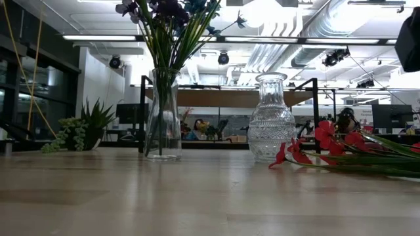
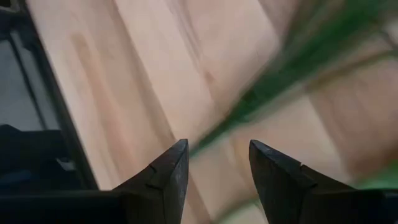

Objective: Pick and place flowers into a vace then onto a shelf
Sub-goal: Put the left red flower into the right transparent crystal vase

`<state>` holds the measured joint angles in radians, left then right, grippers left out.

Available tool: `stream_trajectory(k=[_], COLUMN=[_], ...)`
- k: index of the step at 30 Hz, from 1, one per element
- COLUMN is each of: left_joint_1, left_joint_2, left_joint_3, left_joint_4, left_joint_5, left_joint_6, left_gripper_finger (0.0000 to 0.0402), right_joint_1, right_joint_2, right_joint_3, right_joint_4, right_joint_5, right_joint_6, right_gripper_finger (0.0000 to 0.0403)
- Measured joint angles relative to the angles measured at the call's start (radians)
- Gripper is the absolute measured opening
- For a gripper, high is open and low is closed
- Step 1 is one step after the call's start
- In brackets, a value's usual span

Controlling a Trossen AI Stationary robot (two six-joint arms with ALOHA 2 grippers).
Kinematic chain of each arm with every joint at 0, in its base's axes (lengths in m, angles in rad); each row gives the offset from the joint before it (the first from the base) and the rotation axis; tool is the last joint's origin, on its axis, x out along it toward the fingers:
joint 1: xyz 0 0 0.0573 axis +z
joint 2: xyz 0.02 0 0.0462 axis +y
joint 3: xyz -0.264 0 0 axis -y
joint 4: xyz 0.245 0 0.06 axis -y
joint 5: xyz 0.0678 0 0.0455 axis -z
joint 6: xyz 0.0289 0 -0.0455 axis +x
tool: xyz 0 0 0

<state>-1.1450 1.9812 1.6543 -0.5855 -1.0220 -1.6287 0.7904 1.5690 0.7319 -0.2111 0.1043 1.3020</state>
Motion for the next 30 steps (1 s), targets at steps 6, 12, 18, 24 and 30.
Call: stream_trajectory(k=[6, 12, 18, 24, 30], left_joint_1=[0.0, 0.0, 0.0, 0.0, 0.0], left_joint_2=[0.0, 0.0, 0.0, 0.0, 0.0], left_joint_3=[0.0, 0.0, 0.0, 0.0, 0.0], left_joint_4=[0.0, 0.0, 0.001, 0.001, 0.001], left_joint_5=[0.022, 0.023, 0.023, 0.023, 0.023], left_joint_6=[-0.003, -0.003, -0.003, -0.003, -0.004], left_gripper_finger=[0.0177, 0.0177, 0.0177, 0.0177, 0.0177], right_joint_1=[-0.012, -0.03, -0.048, -0.051, -0.052], right_joint_2=[0.078, 0.14, 0.144, 0.145, 0.146], right_joint_3=[0.0, 0.005, 0.003, 0.002, 0.001], right_joint_4=[0.101, 0.199, 0.207, 0.198, 0.193], right_joint_5=[0.0, -0.028, -0.038, -0.034, -0.018], right_joint_6=[0.001, 0.0, -0.016, -0.018, -0.018], right_gripper_finger=[0.0157, 0.0146, 0.0131, 0.0098, 0.0055])
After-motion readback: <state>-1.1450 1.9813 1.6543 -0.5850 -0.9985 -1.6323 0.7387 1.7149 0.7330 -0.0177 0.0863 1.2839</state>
